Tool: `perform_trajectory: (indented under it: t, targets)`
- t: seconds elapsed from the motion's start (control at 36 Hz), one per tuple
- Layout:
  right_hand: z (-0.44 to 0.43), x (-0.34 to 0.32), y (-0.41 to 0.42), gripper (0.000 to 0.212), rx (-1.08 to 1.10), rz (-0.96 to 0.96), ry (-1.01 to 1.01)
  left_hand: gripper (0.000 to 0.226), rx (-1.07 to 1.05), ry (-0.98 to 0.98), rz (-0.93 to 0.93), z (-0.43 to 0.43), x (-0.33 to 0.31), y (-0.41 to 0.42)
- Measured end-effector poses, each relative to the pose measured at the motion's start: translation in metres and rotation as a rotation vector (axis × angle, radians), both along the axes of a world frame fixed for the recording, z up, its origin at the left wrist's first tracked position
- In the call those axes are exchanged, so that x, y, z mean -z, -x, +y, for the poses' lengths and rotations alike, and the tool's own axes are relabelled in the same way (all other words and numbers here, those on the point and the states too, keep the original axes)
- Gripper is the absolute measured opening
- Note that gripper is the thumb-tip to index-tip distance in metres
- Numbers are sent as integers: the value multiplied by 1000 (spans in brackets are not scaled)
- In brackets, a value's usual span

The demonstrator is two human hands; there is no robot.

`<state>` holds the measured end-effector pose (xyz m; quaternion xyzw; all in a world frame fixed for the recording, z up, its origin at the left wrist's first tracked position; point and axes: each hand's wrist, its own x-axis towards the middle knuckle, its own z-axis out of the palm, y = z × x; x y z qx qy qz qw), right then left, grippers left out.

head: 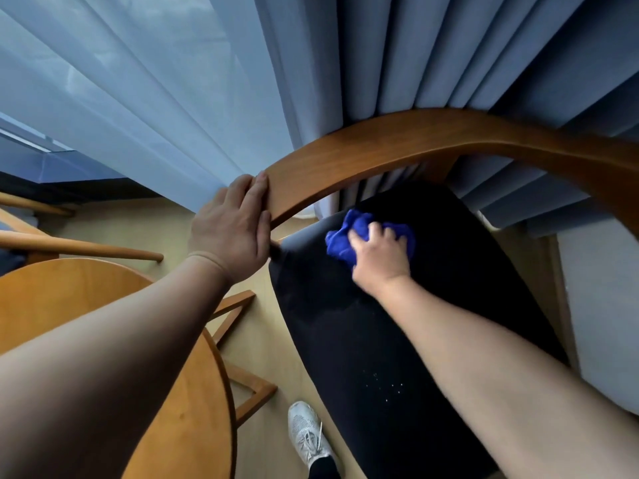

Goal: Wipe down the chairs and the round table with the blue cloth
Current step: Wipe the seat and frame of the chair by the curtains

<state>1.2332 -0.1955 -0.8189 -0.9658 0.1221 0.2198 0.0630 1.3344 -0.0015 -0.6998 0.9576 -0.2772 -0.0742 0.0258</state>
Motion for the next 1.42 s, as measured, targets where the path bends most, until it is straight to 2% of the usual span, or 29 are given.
perform_trajectory:
  t: [0.14, 0.31, 0.42, 0.72, 0.83, 0.97, 1.06, 1.14, 1.22, 1.28, 1.36, 1.42]
  targets:
    - [75, 11, 44, 49, -315, 4, 41, 59, 8, -12, -16, 0, 1, 1]
    - [119, 19, 98, 38, -679, 130, 13, 57, 9, -27, -34, 0, 3, 2]
    - [111, 13, 95, 48, -729, 129, -9, 58, 7, -18, -36, -1, 1, 3]
    - [66, 13, 86, 46, -728, 37, -6, 58, 9, -44, -43, 0, -1, 3]
    - [19, 12, 78, 51, -665, -5, 7, 58, 11, -51, -42, -1, 0, 4]
    - [-58, 12, 63, 65, -483, -88, 4, 59, 11, -52, -44, -1, 0, 4]
    - [-104, 9, 56, 69, -311, -31, 16, 59, 14, -46, -45, -1, 0, 4]
    - [-138, 7, 51, 63, -122, 2, 35, 59, 12, -49, -54, -3, 0, 5]
    - [-148, 12, 51, 61, -46, -28, 36, 58, 6, -41, -54, -4, 0, 5]
    - [-155, 15, 49, 61, 112, -35, 24, 58, 3, -43, -52, -3, 1, 5]
    - [-182, 9, 45, 46, 446, 35, 18, 58, 11, -42, -58, -3, 2, 5]
    - [-194, 5, 49, 38, 496, 68, -7, 56, 18, -32, -71, -5, 2, 5]
